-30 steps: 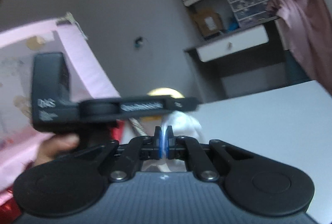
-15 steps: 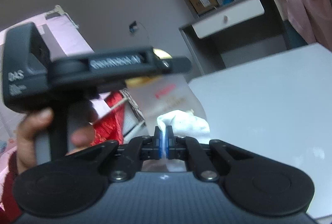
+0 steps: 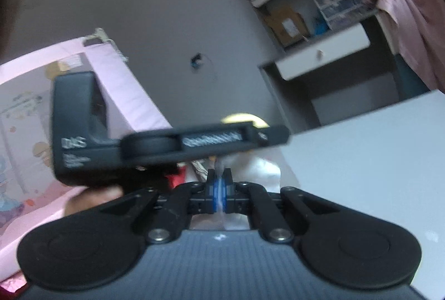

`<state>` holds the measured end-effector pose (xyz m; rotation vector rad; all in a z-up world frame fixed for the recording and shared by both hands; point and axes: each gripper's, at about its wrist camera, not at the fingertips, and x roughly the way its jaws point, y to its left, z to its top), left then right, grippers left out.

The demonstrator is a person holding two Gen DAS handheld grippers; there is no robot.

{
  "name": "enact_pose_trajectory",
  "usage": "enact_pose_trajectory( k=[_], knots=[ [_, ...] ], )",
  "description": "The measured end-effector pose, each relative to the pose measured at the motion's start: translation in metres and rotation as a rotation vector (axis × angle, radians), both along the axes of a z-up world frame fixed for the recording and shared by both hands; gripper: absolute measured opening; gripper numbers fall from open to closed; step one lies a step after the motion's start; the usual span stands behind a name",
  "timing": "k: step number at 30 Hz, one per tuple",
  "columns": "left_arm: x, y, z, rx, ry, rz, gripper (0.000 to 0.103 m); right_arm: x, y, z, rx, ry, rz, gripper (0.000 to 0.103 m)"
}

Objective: Clean container
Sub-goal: 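Lift the bottle with the left gripper while the right gripper pinches the white tissue, then wipe the tissue in the right gripper along the bottle's side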

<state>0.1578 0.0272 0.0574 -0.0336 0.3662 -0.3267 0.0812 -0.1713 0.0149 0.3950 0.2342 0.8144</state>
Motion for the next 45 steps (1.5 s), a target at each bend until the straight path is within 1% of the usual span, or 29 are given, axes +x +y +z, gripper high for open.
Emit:
enact_pose_trajectory(
  k=[4,9,14,19,24,30,36,41,43,45],
  knots=[
    [0.000,-0.001,0.000,0.005,-0.002,0.001,0.045,0.002,0.006,-0.001,-0.006,-0.013,-0.002,0.003],
    [0.002,0.001,-0.001,0.003,-0.002,0.000,0.045,0.013,0.001,-0.006,0.048,0.026,0.011,0.003],
    [-0.001,0.000,-0.004,0.011,-0.006,-0.001,0.046,0.015,0.001,-0.014,0.037,0.064,0.011,0.004],
    [-0.006,-0.003,-0.006,0.018,-0.006,-0.003,0.046,0.021,-0.001,-0.024,0.053,0.108,0.031,0.004],
    [-0.003,-0.004,-0.003,0.016,-0.005,-0.001,0.046,0.025,0.003,-0.036,0.030,0.162,0.048,0.004],
    [-0.001,0.000,-0.004,0.018,-0.005,-0.003,0.046,0.026,0.006,-0.048,-0.016,0.220,0.032,0.004],
    [-0.003,-0.003,-0.007,0.021,-0.006,0.001,0.046,0.020,0.012,-0.039,-0.077,0.190,0.009,0.004],
    [-0.004,-0.012,-0.009,0.021,-0.005,0.006,0.046,0.007,0.005,-0.016,0.006,0.086,0.023,0.004],
    [-0.005,-0.013,-0.009,0.020,-0.004,0.006,0.046,0.004,0.005,-0.005,0.016,0.043,0.016,0.004],
    [-0.005,-0.012,-0.010,0.018,-0.004,0.007,0.046,0.005,0.007,-0.001,0.018,0.025,0.015,0.004]
  ],
)
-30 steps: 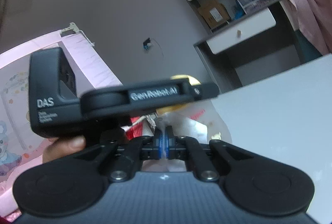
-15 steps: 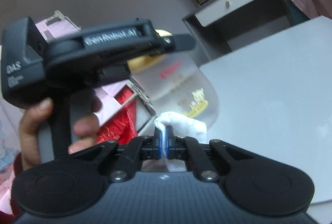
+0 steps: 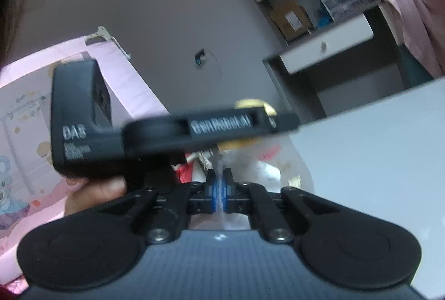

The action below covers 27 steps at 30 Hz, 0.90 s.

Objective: Clean container
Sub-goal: 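Wipe the tissue in the right gripper along the bottle's side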

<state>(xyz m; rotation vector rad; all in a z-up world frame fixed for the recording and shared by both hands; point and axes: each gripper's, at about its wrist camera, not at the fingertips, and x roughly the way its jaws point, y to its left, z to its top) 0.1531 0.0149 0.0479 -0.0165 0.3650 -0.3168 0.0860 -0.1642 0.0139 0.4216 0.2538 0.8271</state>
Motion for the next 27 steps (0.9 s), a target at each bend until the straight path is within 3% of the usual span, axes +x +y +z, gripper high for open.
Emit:
enact_pose_trajectory(
  k=[7,17,23,27],
  knots=[
    [0.000,0.003,-0.002,0.002,-0.004,-0.001,0.046,0.006,0.001,-0.014,0.006,0.059,0.004,0.004],
    [-0.002,0.007,-0.003,0.005,-0.006,0.001,0.046,0.009,0.006,-0.040,-0.073,0.179,0.015,0.004],
    [-0.001,0.008,-0.001,0.006,-0.004,0.003,0.046,0.009,0.005,-0.041,-0.099,0.177,-0.006,0.005],
    [-0.003,0.007,-0.002,0.005,-0.004,0.004,0.046,0.000,-0.002,-0.026,-0.065,0.108,-0.023,0.005]
  ],
)
